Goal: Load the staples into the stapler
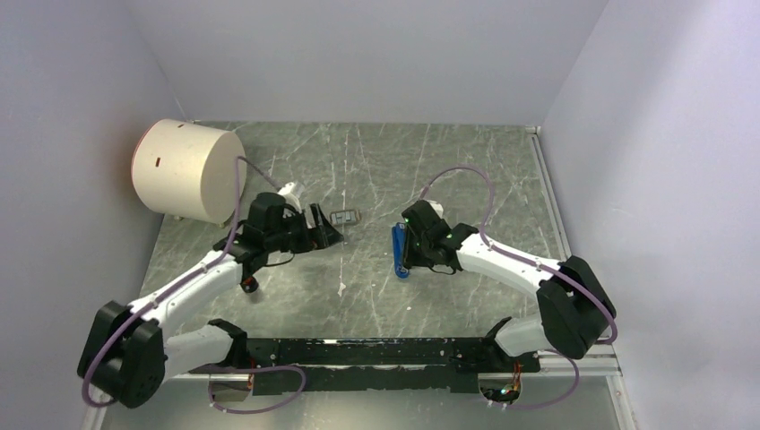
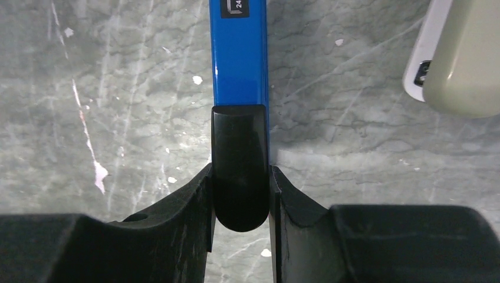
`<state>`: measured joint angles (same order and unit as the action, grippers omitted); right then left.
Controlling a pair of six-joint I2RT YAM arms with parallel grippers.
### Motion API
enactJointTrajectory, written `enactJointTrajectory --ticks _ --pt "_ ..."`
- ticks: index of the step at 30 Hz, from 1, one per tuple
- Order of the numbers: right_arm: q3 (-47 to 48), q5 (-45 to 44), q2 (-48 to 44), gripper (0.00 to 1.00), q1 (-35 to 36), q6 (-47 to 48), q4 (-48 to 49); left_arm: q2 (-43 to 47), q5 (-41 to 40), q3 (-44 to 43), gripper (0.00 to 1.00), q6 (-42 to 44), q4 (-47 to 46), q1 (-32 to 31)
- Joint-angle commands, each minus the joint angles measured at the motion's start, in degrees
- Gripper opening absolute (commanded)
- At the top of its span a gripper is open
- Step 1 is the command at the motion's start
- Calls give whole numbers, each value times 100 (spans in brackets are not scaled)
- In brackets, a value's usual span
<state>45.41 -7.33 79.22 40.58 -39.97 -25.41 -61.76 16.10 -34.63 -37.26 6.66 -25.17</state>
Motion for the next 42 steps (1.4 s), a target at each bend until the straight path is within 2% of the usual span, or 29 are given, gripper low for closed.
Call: enactJointTrajectory --ticks 1,7,11,15,18,21,23,30,36,42 --pt "-74 156 -147 15 42 -589 608 -596 115 132 86 -715 -1184 -600" --pt "-271 166 -330 13 41 -932 833 -1938 146 -184 72 -1440 -1715 -1376" --pt "-299 108 -372 12 34 -1028 767 -2703 201 -691 64 -1329 -1906 -1884" --pt "-298 118 -345 11 30 -1029 713 -3279 105 -931 51 -1257 -2154 -2162" --pt "-225 75 -321 11 38 -993 608 -3448 30 -1063 48 -1220 -2393 -2243" --pt "-158 57 -286 10 33 -946 568 -3506 -153 -1161 40 -1102 -2304 -2291" --pt "-132 88 -267 9 32 -943 572 -3621 -65 -1188 35 -1034 -2320 -2308" --pt "-103 146 -256 8 31 -958 557 -4108 229 -1345 26 -802 -2208 -2351" --pt "15 116 -257 3 29 -940 428 -4393 -85 -1506 12 -538 -1543 -2363" --pt "472 -258 -227 1 34 -656 -33 -4458 -313 -1224 9 -350 -1300 -2366"
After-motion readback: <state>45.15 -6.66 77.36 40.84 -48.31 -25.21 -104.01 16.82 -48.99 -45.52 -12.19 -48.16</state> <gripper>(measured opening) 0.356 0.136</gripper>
